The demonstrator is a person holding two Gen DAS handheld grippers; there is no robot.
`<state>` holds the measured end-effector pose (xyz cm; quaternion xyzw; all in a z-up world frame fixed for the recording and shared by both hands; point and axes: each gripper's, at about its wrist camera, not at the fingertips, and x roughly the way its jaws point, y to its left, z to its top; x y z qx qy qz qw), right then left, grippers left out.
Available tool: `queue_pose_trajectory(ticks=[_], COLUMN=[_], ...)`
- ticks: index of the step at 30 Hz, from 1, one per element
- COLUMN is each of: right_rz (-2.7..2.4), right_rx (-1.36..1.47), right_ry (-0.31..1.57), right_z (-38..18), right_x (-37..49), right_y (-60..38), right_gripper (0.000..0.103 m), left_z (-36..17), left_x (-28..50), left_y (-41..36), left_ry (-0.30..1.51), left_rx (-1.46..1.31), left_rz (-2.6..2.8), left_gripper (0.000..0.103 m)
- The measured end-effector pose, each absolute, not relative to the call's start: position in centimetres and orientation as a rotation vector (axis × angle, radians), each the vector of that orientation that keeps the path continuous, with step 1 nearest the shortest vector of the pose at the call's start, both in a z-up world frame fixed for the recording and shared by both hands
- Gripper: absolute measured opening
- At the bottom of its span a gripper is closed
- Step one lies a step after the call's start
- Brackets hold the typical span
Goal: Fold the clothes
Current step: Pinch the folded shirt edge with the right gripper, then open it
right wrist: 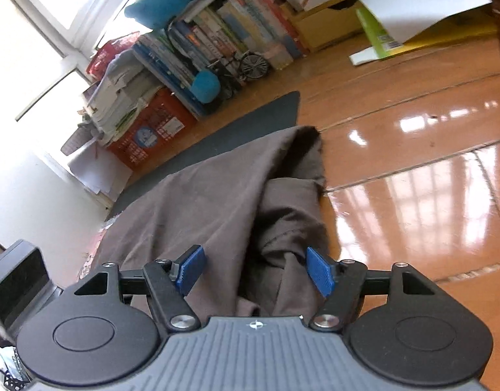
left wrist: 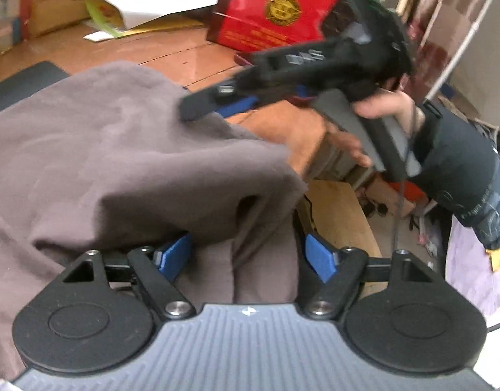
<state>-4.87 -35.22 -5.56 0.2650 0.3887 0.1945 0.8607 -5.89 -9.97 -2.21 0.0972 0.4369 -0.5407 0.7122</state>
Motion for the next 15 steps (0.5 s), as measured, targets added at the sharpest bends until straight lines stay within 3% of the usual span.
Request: queue_pose_trajectory(ticks=[8, 9, 10, 11, 15], right_rz=[0.493, 0.482, 0.463, 0.436, 0.38], right_rx=[0.491, 0.483, 0.472, 0.454, 0.343], right_ry=[0.779, 0.782, 0.791, 0.804, 0.76], right_z=[-4.4, -4.5, -4.7, -4.8, -3.7], right_x=[-5.1, -5.2, -5.3, -5.4, -6.9], right_y=[-33.2, -33.1, -32.9, -32.6, -32.1], right_gripper=[0.069, 0.058, 0.026, 0.011, 0.008], left_z=[-1.6, -1.5, -1.4, -1.1, 0.7], left_x=[-7.1, -7.2, -7.3, -7.3, -7.0], left_y=[-9.9, -9.8, -9.7, -9.5, -7.7], left_ry=[0.97, 0.968, 0.966, 0.956, 0.905], left_rx=[0.251, 0.252, 0.252, 0.254, 0.259], left_rz=[-1.19, -1.185, -1.18, -1.17, -1.089], left_gripper=[0.077, 0.077, 0.077, 0.077, 0.078])
